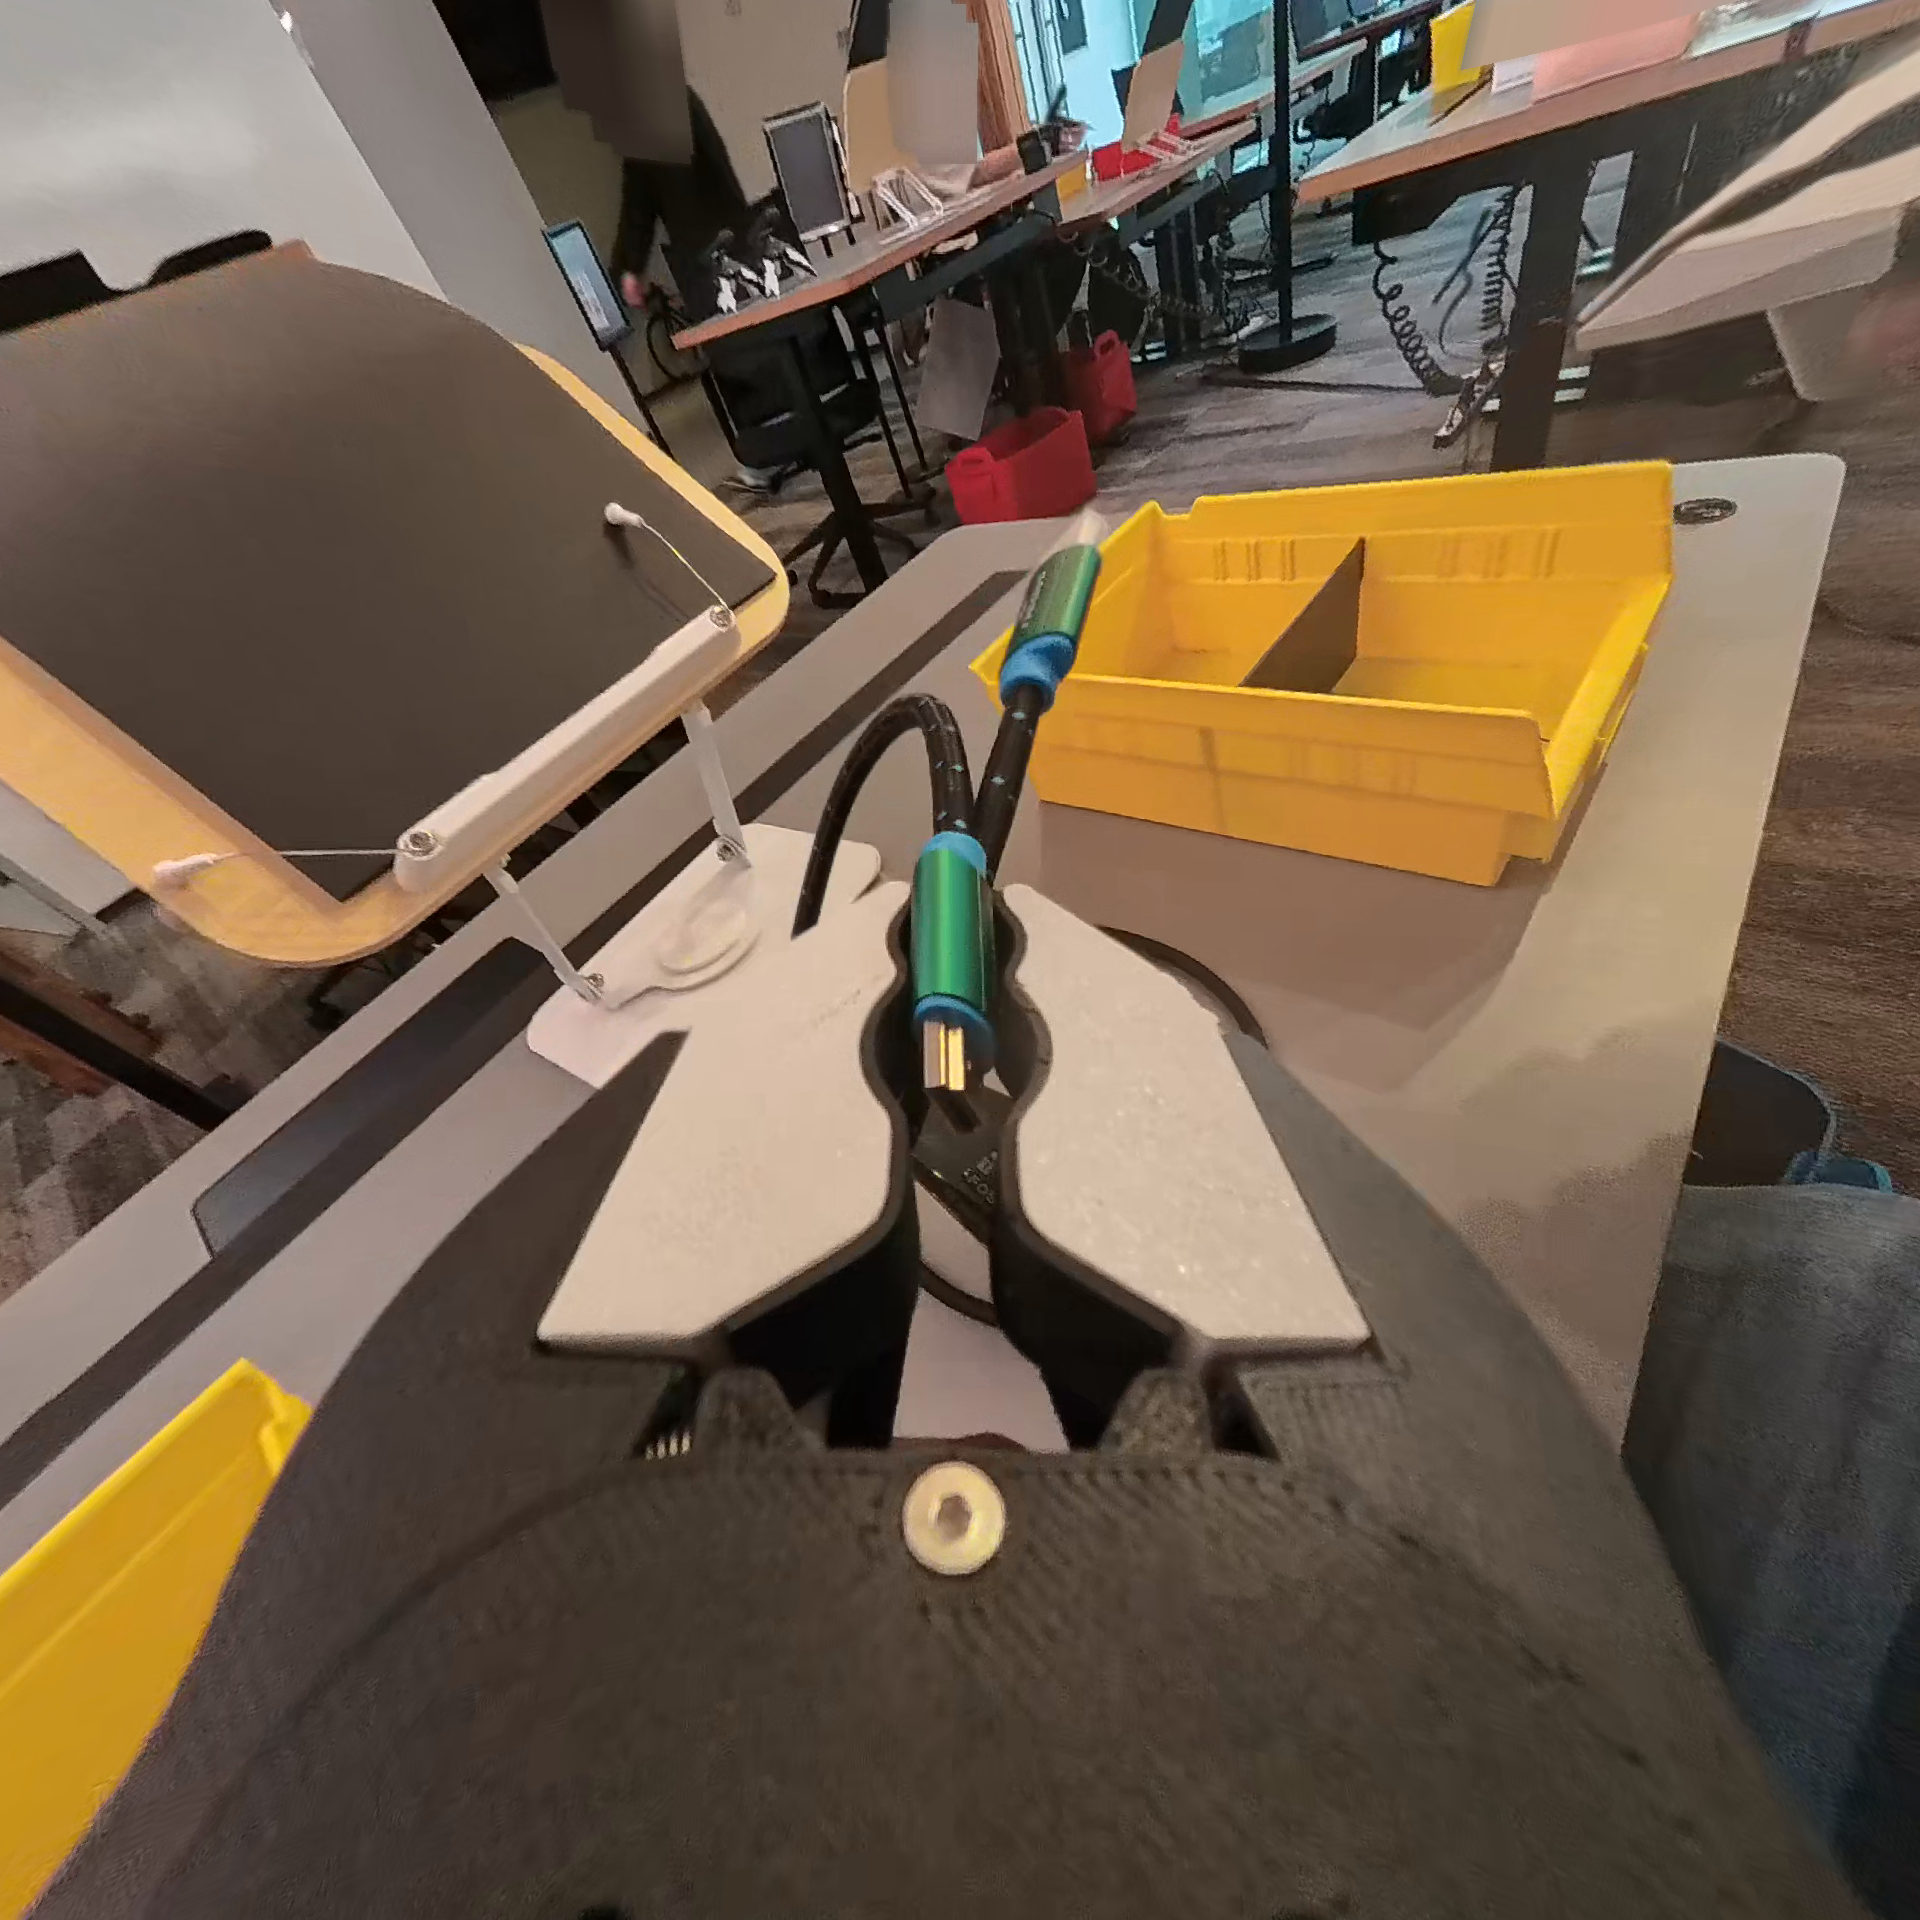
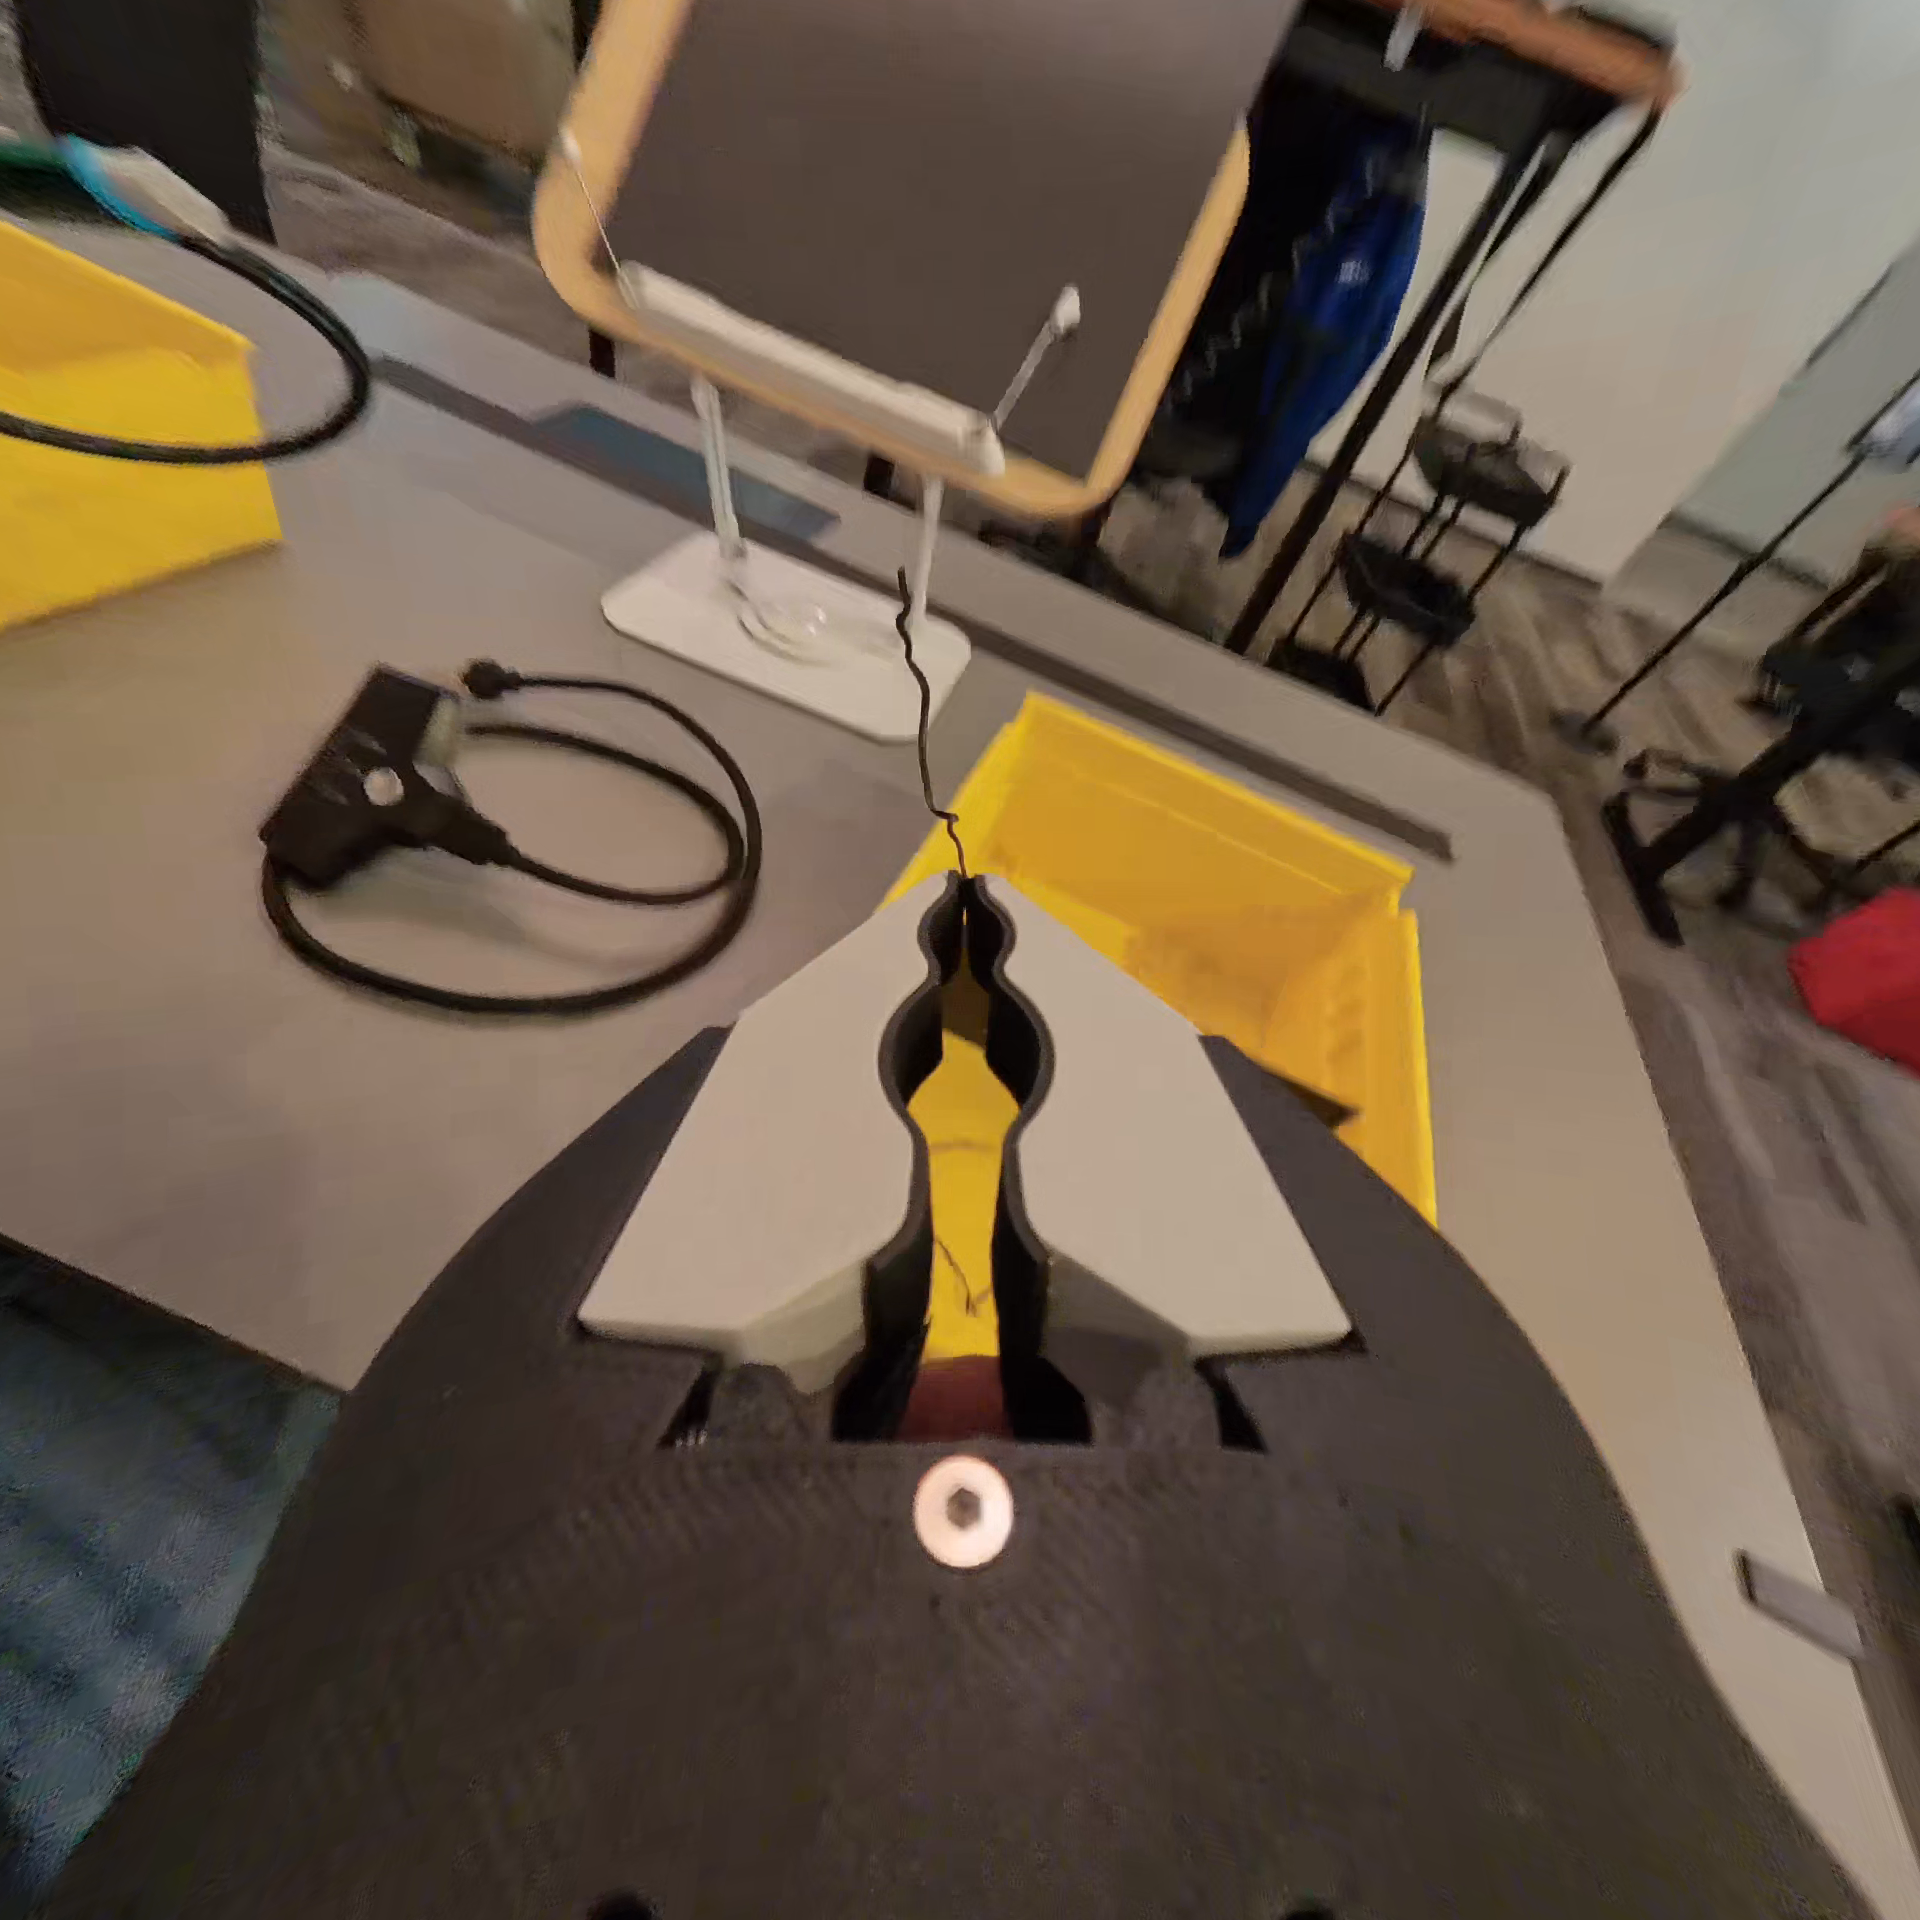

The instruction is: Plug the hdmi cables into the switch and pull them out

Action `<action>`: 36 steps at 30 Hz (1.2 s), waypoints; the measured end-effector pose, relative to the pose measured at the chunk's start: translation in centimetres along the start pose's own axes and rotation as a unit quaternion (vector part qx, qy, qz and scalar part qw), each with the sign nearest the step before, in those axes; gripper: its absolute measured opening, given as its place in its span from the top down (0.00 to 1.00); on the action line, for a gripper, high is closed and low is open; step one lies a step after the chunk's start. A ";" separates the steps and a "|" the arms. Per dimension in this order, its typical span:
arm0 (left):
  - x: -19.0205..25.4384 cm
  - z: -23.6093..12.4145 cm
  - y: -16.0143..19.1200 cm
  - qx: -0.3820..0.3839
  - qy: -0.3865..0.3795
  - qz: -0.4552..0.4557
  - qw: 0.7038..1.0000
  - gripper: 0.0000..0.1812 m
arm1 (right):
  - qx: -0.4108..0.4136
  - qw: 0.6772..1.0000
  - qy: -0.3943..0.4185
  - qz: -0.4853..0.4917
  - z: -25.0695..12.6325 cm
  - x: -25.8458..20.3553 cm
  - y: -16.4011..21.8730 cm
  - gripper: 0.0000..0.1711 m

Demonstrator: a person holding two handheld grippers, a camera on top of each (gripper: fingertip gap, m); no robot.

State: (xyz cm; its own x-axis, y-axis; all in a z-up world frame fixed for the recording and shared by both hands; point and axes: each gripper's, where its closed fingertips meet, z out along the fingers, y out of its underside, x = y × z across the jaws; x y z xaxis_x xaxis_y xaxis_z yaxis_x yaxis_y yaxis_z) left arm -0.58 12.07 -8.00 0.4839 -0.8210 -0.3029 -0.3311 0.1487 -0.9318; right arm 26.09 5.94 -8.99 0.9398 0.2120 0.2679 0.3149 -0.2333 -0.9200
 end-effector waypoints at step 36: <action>5.8 0.3 3.1 -0.129 0.150 0.143 0.970 0.94 | 0.039 0.908 -0.262 -0.324 7.6 -23.1 -4.5 0.92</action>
State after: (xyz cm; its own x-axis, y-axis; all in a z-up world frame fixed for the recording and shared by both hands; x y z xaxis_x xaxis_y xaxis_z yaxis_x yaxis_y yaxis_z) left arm 1.49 7.93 -12.72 0.0981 -0.8957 -0.4337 -0.6269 0.2828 -0.7259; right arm 1.93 9.31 -13.21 0.3624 0.7083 0.6057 0.7491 0.1652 -0.6415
